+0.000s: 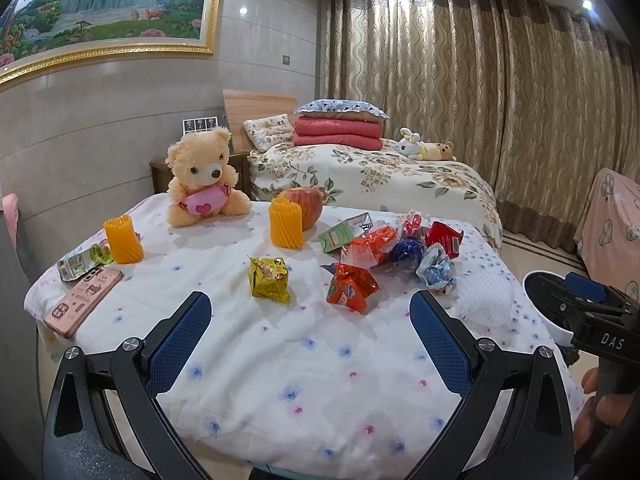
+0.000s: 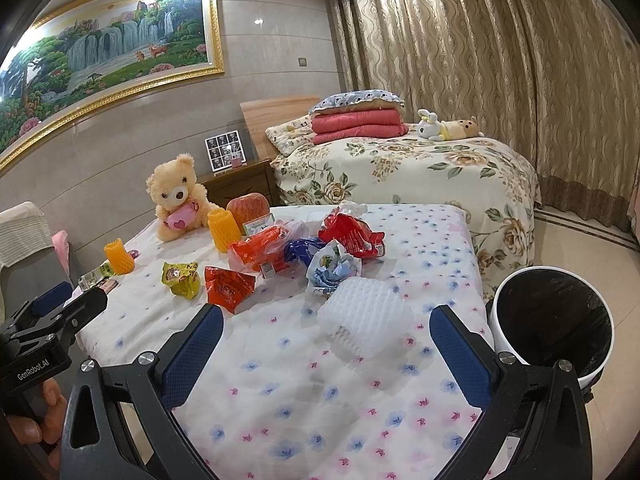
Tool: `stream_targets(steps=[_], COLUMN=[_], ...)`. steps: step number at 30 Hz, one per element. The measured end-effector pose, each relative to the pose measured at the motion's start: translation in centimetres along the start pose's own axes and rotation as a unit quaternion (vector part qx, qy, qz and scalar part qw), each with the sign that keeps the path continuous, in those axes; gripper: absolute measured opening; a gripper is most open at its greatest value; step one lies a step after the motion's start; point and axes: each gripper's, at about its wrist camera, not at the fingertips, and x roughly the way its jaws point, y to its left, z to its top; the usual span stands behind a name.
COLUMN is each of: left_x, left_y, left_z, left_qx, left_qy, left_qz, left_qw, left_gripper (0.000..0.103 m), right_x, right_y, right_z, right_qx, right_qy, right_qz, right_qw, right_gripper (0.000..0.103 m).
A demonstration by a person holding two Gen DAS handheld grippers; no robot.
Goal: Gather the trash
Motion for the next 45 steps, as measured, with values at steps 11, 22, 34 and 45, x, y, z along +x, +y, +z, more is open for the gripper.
stream_targets(steps=[11,22,34,45], left_x=[1.8,6.5,12.8,18.1], left_y=[1.2,4.7,7.5,8.0], left_z=[-0.5,-1.6,-0.5,0.5], left_qx=[-0.012,-0.026,-0.030,-0.032], left_qy=[0.028,0.083,0.124,0.169], left_qz=[-0.004,0.021,0.015,-0.052], left_qw=[0.9995,0.9960,0.9917,0.9837], left_gripper=[0.102,0.102,0.099,0.024], right_x=[1.4,5.8,10.1,13.5], right_y=[0.1,0.4,4.8,6.8], right_z=[-0.2,-0.5,-0.2,0.2], right_qx=[0.008,0.028,0.001,-0.001], right_qy=[0.018,0.071,0.109,0.137], right_qz=[0.011,0.024,0.072,0.105], right_qw=[1.000,0.997,0.991,0.985], right_gripper=[0.103,0.103,0.089,0.079])
